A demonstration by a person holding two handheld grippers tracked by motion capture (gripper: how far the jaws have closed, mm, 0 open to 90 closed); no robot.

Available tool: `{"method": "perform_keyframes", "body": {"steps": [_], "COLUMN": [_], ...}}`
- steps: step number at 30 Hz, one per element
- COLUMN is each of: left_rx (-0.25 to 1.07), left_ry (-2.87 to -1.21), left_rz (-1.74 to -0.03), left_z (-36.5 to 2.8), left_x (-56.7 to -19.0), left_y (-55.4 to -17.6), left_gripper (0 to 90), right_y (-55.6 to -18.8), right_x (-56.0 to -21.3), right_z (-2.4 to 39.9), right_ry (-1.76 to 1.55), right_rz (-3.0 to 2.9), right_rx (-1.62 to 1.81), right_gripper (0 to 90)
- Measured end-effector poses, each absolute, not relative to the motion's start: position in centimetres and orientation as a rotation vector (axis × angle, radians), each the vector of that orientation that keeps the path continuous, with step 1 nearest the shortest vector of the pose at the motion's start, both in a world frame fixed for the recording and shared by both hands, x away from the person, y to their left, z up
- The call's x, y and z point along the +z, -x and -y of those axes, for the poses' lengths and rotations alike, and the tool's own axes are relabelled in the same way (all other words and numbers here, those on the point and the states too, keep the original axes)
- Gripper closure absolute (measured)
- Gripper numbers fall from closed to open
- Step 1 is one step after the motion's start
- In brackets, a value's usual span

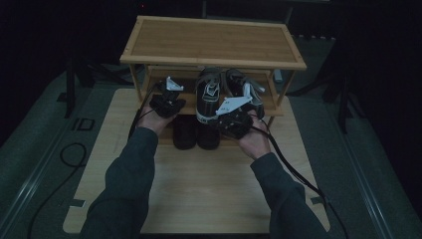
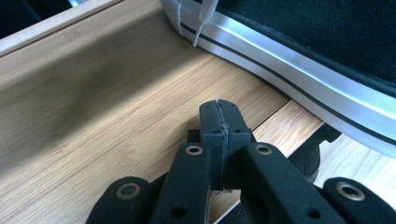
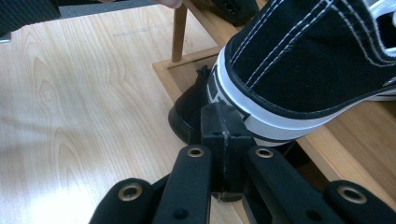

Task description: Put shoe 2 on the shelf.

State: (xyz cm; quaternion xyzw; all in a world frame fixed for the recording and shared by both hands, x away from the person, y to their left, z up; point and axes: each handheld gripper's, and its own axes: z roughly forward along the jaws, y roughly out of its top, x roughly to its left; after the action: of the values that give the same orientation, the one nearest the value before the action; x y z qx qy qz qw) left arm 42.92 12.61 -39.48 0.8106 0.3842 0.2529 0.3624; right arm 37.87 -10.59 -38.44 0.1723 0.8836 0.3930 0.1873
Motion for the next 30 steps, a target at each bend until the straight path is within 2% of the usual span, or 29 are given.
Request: {"method": "perform_keyframes", "body": {"steps": [30], "left_rx": [0.655], "left_ry": [-2.085], "left_rz": [-0.990], "left_z": [-12.6], "left_x": [-39.5], "left_y": [-42.8], "left_gripper": [90.0], "right_y": [-39.7], "right_x": [-38.8], "right_z": [10.2], "right_ry": [-0.620], "right_rz": [-2.404], "right_rx": [1.085], "right_gripper": [90.0]}}
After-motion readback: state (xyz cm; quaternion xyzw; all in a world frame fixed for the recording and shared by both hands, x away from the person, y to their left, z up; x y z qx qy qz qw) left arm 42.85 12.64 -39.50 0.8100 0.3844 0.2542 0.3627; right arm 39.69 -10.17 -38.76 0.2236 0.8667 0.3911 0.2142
